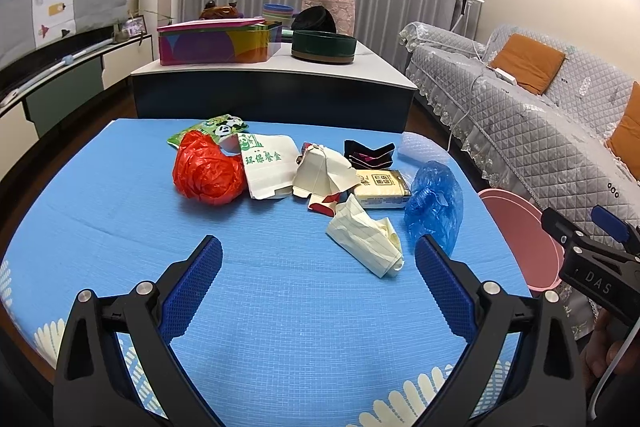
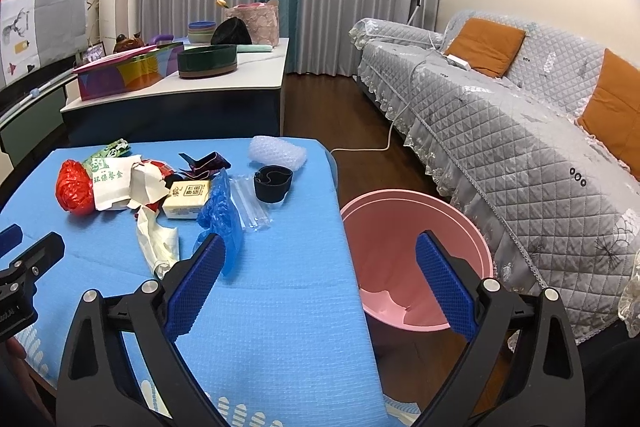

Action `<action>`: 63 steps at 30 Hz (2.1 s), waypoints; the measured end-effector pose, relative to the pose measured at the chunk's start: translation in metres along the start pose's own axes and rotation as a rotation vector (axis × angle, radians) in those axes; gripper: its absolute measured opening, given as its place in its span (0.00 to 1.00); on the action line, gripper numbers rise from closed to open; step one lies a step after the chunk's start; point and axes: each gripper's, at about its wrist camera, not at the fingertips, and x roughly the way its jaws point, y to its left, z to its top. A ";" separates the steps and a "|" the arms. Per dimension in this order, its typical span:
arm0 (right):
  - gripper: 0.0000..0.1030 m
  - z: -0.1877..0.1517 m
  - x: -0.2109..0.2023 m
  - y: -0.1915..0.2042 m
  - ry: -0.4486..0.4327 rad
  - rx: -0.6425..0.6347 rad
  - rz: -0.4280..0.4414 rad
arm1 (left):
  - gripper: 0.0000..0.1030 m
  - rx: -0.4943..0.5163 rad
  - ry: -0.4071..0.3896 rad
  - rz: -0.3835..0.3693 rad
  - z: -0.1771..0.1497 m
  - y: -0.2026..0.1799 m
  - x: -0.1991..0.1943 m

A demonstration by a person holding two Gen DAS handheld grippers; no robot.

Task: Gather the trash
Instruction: 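Move both tools toward the trash on the blue table, then grasp the red plastic bag with the left tool while the right tool grasps the blue bag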

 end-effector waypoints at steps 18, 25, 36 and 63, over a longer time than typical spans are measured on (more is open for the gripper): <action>0.72 0.004 0.031 0.023 0.032 0.035 0.151 | 0.69 -0.043 -0.005 0.051 0.009 0.017 0.021; 0.64 0.006 0.062 0.041 0.085 0.036 0.191 | 0.68 -0.057 -0.033 0.134 0.023 0.037 0.041; 0.50 0.006 0.100 0.056 0.155 0.026 0.215 | 0.68 -0.156 -0.009 0.249 0.041 0.089 0.088; 0.02 0.008 0.093 0.064 0.123 -0.030 0.242 | 0.30 -0.226 0.060 0.258 0.046 0.109 0.115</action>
